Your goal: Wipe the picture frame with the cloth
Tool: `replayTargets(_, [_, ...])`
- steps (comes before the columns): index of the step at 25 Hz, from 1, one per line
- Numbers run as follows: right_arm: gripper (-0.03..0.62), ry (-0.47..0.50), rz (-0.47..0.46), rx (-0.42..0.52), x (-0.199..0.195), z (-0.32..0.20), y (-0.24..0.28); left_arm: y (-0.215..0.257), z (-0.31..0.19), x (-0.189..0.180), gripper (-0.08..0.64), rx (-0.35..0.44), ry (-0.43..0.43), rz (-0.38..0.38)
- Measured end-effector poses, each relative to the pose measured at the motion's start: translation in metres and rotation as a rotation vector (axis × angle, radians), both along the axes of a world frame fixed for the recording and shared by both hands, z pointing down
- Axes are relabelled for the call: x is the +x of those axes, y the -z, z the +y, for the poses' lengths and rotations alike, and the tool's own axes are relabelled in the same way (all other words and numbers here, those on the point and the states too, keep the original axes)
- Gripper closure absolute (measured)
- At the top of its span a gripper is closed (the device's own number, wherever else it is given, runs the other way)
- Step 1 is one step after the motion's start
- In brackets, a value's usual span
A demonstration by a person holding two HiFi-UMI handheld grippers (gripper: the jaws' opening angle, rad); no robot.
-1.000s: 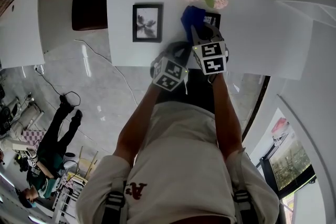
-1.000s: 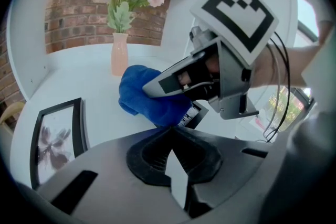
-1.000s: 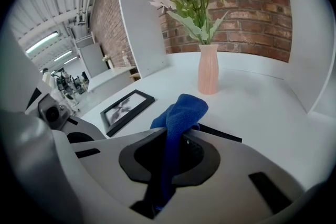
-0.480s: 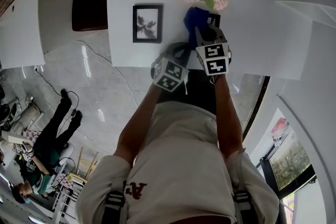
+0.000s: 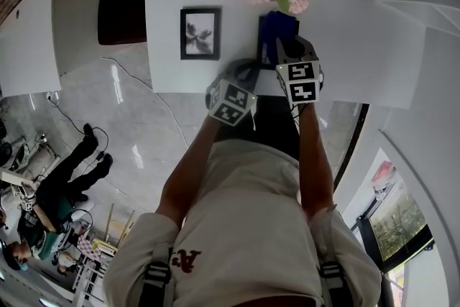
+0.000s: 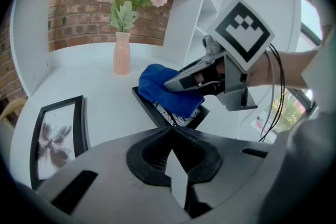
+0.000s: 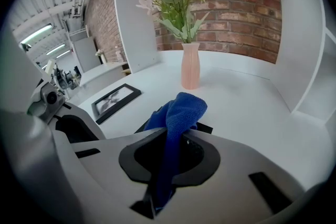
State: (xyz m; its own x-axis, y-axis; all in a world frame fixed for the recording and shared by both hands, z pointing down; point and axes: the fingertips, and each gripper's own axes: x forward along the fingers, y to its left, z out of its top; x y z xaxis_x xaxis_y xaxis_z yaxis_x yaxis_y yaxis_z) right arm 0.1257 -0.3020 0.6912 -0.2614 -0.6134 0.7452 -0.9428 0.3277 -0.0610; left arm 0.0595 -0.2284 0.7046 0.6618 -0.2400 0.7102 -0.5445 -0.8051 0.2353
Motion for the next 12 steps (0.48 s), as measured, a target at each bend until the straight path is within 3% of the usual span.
replayTargets(12, [0.565,-0.023,0.057,0.009,0.026,0.003,0.005,0.0,-0.001,0.0,0.558,-0.007,0.012,0.004])
